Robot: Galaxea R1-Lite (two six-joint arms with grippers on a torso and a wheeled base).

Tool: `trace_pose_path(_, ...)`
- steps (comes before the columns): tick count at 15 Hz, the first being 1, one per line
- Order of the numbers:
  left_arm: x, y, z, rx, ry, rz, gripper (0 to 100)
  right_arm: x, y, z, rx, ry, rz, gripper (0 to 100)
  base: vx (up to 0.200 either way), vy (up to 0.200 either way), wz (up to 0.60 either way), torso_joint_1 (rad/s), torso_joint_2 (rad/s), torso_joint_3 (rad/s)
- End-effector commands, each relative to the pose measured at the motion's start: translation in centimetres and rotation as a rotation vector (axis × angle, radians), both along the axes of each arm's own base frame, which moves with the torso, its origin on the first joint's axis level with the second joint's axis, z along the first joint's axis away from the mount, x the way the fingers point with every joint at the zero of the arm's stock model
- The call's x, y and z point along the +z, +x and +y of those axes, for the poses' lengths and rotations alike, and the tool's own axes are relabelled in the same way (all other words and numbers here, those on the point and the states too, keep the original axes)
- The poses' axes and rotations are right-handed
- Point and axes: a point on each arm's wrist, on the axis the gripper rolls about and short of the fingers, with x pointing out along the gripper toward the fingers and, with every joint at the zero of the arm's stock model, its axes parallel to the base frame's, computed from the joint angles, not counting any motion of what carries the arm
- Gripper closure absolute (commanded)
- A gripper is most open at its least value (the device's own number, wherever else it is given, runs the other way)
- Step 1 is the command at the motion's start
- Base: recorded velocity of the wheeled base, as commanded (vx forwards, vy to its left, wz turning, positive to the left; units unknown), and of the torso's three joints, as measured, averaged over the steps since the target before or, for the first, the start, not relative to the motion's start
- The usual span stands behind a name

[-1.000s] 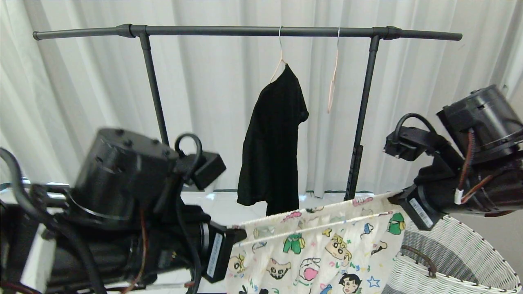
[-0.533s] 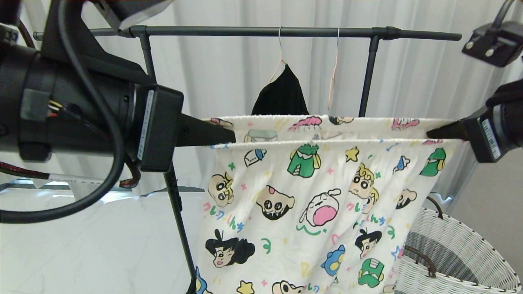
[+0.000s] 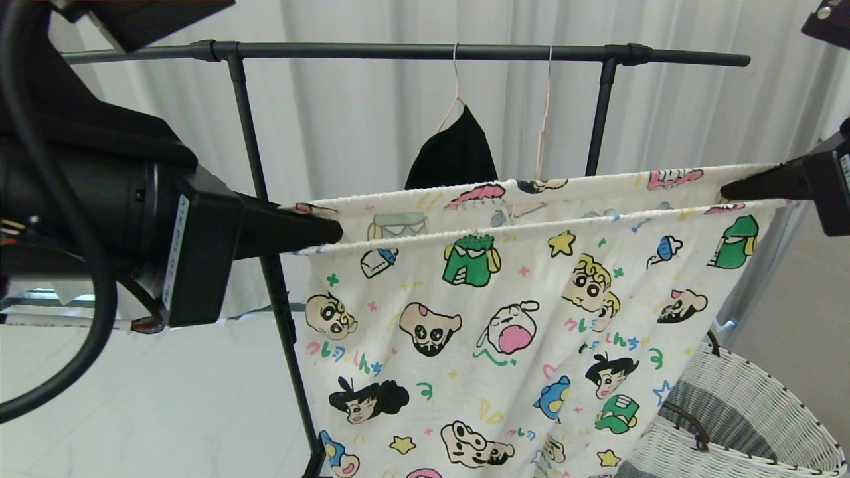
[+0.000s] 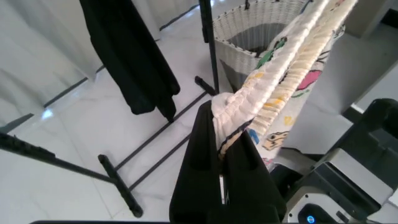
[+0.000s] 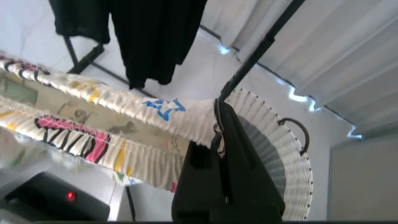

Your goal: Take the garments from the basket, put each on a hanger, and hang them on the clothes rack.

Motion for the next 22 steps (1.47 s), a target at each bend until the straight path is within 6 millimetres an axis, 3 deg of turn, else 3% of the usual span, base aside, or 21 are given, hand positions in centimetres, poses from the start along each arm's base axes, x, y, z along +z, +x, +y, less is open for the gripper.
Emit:
trace_pose_path(1, 0.2, -0.2, 0.1, -0.011, 0.001, -0.021, 100, 0.2, -1.0, -0.6, 0.021, 0.010, 0.004, 100, 0.000, 0.000, 0.00, 0.000, 0.00, 0.000)
trace_pose_path(4, 0.2, 2.0, -2.0, -0.050, -0.029, -0.108, 100, 0.0, -5.2, -2.0, 0.195, 0.009, 0.109, 100, 0.000, 0.000, 0.00, 0.000, 0.00, 0.000)
trace_pose_path(6, -0.2, 3.5, -3.7, -0.062, -0.049, -0.132, 100, -0.7, -7.0, -2.2, 0.275, 0.009, 0.144, 100, 0.000, 0.000, 0.00, 0.000, 0.00, 0.000)
trace_pose_path(12, 0.0, 3.7, -4.3, -0.117, -0.082, -0.123, 100, -0.9, -7.6, -2.1, 0.287, 0.024, 0.156, 100, 0.000, 0.000, 0.00, 0.000, 0.00, 0.000)
trace_pose_path(15, 0.3, 3.1, -3.8, -0.104, -0.112, -0.101, 100, -1.2, -7.4, -2.0, 0.270, 0.010, 0.163, 100, 0.000, 0.000, 0.00, 0.000, 0.00, 0.000)
trace_pose_path(17, 0.8, 1.7, -2.7, -0.103, -0.118, -0.069, 100, -1.2, -6.4, -1.5, 0.218, 0.016, 0.132, 100, 0.000, 0.000, 0.00, 0.000, 0.00, 0.000)
trace_pose_path(20, 1.4, -1.8, 0.0, -0.186, -0.144, 0.031, 100, -0.5, -2.7, 0.7, 0.156, 0.099, 0.021, 100, 0.000, 0.000, 0.00, 0.000, 0.00, 0.000)
trace_pose_path(22, 1.5, -3.4, 0.1, -0.230, -0.191, 0.104, 100, -0.2, -1.1, 1.9, 0.151, 0.127, -0.019, 100, 0.000, 0.000, 0.00, 0.000, 0.00, 0.000)
